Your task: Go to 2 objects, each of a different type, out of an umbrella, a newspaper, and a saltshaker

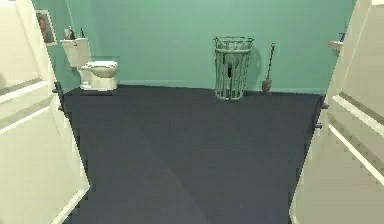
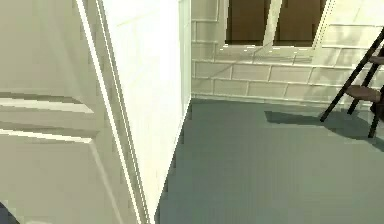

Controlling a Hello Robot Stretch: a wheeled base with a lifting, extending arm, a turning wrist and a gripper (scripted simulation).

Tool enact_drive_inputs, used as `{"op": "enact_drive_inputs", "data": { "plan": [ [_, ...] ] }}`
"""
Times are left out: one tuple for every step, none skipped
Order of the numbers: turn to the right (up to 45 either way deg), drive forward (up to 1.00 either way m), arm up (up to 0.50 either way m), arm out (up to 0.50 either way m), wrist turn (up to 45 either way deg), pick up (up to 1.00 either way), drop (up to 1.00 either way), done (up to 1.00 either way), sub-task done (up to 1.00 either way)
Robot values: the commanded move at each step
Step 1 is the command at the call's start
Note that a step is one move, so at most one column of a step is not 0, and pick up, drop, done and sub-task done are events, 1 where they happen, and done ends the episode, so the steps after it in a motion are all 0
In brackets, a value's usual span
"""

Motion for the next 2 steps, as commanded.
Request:
{"op": "enact_drive_inputs", "data": {
  "plan": [
    [-3.0,0.00,0.00,0.00,0.0,0.00,0.00,0.00,0.00],
    [0.0,1.00,0.00,0.00,0.0,0.00,0.00,0.00,0.00]
  ]
}}
